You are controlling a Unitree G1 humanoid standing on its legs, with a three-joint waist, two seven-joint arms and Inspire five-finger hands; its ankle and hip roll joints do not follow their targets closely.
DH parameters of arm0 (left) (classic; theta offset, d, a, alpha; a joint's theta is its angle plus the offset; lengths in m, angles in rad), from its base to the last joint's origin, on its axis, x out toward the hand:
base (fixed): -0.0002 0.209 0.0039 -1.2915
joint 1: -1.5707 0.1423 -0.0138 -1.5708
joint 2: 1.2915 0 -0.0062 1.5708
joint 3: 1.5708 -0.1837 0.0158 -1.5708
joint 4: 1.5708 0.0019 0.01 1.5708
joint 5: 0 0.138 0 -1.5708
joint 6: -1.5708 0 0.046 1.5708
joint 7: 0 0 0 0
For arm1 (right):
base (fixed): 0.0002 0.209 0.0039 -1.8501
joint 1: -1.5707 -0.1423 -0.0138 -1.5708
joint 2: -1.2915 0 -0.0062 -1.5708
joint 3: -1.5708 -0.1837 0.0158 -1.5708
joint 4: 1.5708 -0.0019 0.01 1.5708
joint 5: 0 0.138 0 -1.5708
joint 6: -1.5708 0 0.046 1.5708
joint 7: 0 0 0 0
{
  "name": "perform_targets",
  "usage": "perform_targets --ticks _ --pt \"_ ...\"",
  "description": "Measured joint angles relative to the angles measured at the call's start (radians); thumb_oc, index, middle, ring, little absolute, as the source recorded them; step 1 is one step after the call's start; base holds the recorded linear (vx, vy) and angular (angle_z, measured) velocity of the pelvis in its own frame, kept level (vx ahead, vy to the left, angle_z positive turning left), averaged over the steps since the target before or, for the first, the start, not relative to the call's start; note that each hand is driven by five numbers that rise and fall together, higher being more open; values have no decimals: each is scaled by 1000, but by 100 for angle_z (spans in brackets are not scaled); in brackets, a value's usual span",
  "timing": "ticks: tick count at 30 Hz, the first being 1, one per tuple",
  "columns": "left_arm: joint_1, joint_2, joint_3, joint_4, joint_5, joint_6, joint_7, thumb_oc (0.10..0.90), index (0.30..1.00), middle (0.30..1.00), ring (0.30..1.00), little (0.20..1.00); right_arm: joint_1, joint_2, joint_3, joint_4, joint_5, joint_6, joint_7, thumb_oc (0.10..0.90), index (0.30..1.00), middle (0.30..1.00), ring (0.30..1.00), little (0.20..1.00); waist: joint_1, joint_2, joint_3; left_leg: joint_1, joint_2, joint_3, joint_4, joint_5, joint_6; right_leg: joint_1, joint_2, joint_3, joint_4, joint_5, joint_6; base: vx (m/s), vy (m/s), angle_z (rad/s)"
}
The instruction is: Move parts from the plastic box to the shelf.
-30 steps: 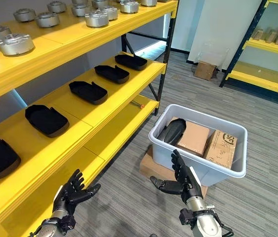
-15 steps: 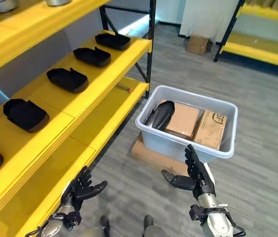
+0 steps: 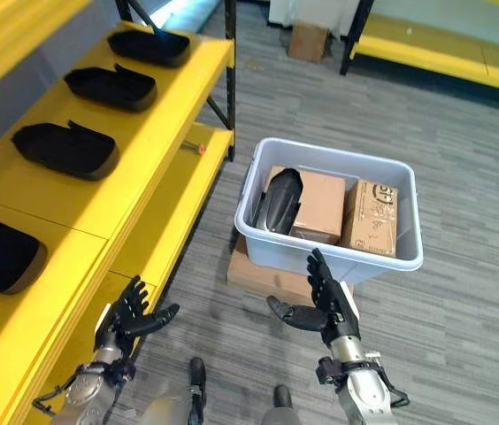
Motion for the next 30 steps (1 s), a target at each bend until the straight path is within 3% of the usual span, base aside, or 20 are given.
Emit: perform_targets --ticks 6,11,14,16,17,19,20,21,22,24,28,30 --pt "-48 -6 -10 0 0 -14 24 900 1000 1000 1000 1000 -103 -11 27 0 -16 2 -10 900 1000 1000 1000 1000 1 -3 -1 2 8 4 1 -1 2 38 2 -2 -82 34 20 97 100 -8" --pt "-34 -8 -40 8 0 -12 24 900 1000 1000 1000 1000 -121 -34 19 18 -17 11 -30 900 1000 1000 1000 1000 -3 1 -3 6 31 -10 6 -23 -1 14 39 -15 -21 25 15 90 122 -6" --pt "-37 -10 -50 18 1 -9 22 900 1000 1000 1000 1000 -119 -38 15 17 -17 18 -40 900 1000 1000 1000 1000 -10 10 -14 18 31 -12 -34 -16 -20 -78 47 -13 133 -7 8 46 208 -15" --pt "-31 -2 -48 20 1 -9 24 900 1000 1000 1000 1000 -121 -35 28 18 -20 20 -40 900 1000 1000 1000 1000 -26 17 -15 30 17 4 -43 -20 6 -161 34 -28 292 -13 8 61 260 -20" --pt "-23 8 -48 20 1 -9 25 900 1000 1000 1000 1000 -124 -35 45 17 -20 20 -39 900 1000 1000 1000 1000 -27 24 -14 48 19 21 -58 -14 19 -229 17 -64 418 -6 -1 147 205 -34" --pt "-7 8 -47 21 2 -9 28 900 1000 1000 1000 1000 -103 -31 63 20 -26 24 -35 900 1000 1000 1000 1000 -25 39 -14 110 -5 50 -102 -25 40 -262 -39 -165 515 49 -12 192 139 -46" --pt "8 4 -45 21 2 -9 29 900 1000 1000 1000 1000 -94 -29 69 20 -36 26 -32 900 1000 1000 1000 1000 -28 53 -18 136 -10 65 -133 -15 49 -269 -61 -218 514 17 -17 130 12 -38" --pt "15 4 -41 17 2 -10 30 900 1000 1000 1000 1000 -89 -30 72 19 -38 25 -29 900 1000 1000 1000 1000 -26 59 -22 138 -12 74 -137 -6 63 -266 -55 -228 499 7 -28 90 -19 -30" --pt "16 2 -31 18 2 -11 36 900 1000 1000 1000 1000 -90 -29 78 20 -38 27 -27 900 1000 1000 1000 1000 -25 61 -21 150 -16 91 -158 0 54 -276 -41 -251 434 -9 -10 59 -38 -37" --pt "18 3 -15 25 1 -11 47 900 1000 1000 1000 1000 -92 -26 82 19 -38 27 -20 900 1000 1000 1000 1000 -20 58 -21 153 -20 126 -185 16 51 -282 -23 -281 299 -3 -7 77 -63 -46" --pt "31 -3 -2 48 1 -12 46 900 1000 1000 1000 1000 -87 -26 81 21 -39 30 -20 900 1000 1000 1000 1000 -32 47 -20 164 -28 152 -201 14 41 -270 -48 -310 120 85 19 119 -104 -28" --pt "41 -10 -1 51 1 -11 45 900 1000 1000 1000 1000 -73 -25 80 22 -39 34 -20 900 1000 1000 1000 1000 -44 36 -18 191 -35 152 -227 23 28 -234 -57 -284 21 148 26 161 -154 4"
